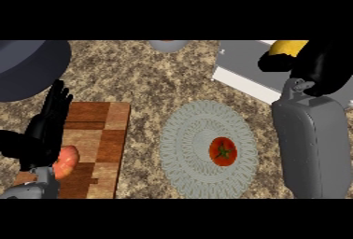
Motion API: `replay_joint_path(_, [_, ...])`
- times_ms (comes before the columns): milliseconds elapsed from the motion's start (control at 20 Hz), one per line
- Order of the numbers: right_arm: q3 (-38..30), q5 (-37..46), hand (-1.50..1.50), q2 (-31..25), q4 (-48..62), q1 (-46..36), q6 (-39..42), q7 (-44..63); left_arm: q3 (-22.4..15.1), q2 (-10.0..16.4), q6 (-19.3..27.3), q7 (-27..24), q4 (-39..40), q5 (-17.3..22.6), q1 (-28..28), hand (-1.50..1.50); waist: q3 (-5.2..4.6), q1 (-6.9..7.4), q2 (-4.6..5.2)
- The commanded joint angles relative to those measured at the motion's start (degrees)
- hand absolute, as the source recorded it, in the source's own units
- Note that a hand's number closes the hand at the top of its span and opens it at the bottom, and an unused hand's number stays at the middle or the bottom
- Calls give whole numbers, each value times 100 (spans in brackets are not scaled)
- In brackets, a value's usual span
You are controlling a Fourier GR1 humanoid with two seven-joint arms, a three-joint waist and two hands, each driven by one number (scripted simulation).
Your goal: Pick the lemon from the placemat and place it in the tiered shelf
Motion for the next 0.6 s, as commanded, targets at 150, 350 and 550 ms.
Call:
replay_joint_path(150, [-472,-189,150,-204,1262,-3,-1547,-521,-45,-72,160,147,135,-194,-286,0,2,12,14])
replay_joint_path(350, [-730,-576,150,-599,1703,-371,-1135,-712,57,77,-196,108,-117,89,9,0,0,32,2])
replay_joint_path(550, [-1124,-594,150,-465,2092,-637,-2223,-541,-200,-238,60,-118,-32,-178,105,0,2,86,28])
